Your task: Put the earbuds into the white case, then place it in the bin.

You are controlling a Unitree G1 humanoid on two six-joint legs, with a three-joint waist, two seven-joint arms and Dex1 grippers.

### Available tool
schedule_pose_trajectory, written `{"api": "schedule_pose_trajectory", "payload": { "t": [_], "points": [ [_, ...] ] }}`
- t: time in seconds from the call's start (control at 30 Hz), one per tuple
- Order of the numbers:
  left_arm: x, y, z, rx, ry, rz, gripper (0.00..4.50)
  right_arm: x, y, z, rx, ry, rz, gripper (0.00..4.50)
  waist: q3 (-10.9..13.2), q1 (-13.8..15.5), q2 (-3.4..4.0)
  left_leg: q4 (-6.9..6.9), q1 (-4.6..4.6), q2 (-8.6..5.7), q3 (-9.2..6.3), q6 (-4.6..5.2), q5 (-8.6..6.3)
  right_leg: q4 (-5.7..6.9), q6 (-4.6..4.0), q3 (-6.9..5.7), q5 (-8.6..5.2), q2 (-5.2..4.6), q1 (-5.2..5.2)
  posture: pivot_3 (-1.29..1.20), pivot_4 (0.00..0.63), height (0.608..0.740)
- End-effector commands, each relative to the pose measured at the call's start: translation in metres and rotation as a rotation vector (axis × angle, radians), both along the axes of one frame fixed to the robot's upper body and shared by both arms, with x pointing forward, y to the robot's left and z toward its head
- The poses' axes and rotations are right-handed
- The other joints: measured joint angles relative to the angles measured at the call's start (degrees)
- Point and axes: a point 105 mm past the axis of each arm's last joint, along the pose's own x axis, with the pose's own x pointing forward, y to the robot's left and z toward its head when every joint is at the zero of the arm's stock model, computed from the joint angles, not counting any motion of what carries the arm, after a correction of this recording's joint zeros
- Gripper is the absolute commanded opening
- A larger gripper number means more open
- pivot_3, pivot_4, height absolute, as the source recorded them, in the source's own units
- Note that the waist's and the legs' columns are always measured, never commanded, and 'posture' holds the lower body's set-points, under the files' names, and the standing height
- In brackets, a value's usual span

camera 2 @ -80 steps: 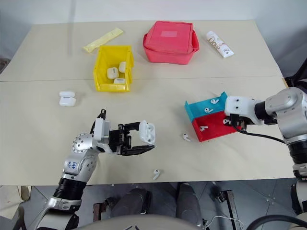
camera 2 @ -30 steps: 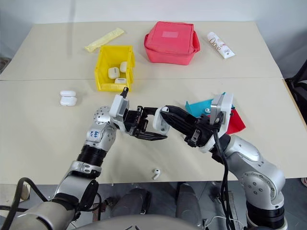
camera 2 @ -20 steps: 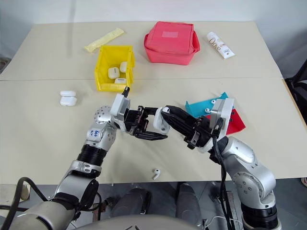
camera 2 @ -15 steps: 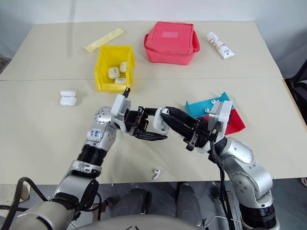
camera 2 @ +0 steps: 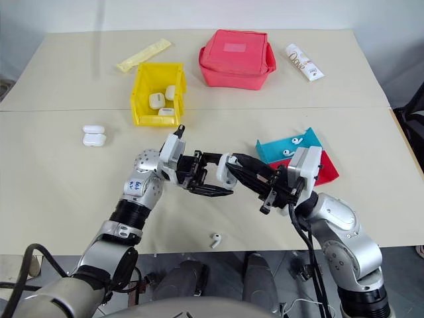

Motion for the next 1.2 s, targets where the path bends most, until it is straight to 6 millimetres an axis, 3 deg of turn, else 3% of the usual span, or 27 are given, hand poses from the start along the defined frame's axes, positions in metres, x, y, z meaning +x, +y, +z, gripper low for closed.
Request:
{"api": "schedule_pose_trajectory", "payload": {
  "t": [0.03, 0.7, 1.2],
  "points": [
    [0.009, 0.012, 0.035, -0.119, -0.107, 0.048, 2.76, -0.001, -0.001, -0.024, -0.075, 0.119, 0.02, 0.52, 0.0, -0.04, 0.0, 0.0, 0.0, 0.0, 0.0, 0.0, 0.0, 0.0, 0.0, 0.01, 0.0, -0.01, 0.0, 0.0, 0.15, 0.74],
    [0.007, 0.01, 0.031, -0.174, -0.035, 0.043, 2.76, -0.009, 0.009, -0.015, -0.079, 0.103, 0.125, 0.52, 0.0, 0.0, -0.01, 0.01, -0.01, 0.0, 0.0, 0.0, 0.0, 0.0, 0.0, 0.0, 0.0, -0.01, 0.0, 0.0, 0.15, 0.74],
    [0.01, 0.017, 0.029, -0.175, 0.0, 0.061, 2.76, -0.01, 0.002, -0.014, -0.106, 0.1, 0.121, 0.52, 0.01, 0.04, -0.01, 0.0, 0.0, 0.0, 0.0, 0.0, 0.0, 0.0, 0.0, 0.0, 0.0, -0.01, 0.0, 0.0, 0.15, 0.74]
  ]
}}
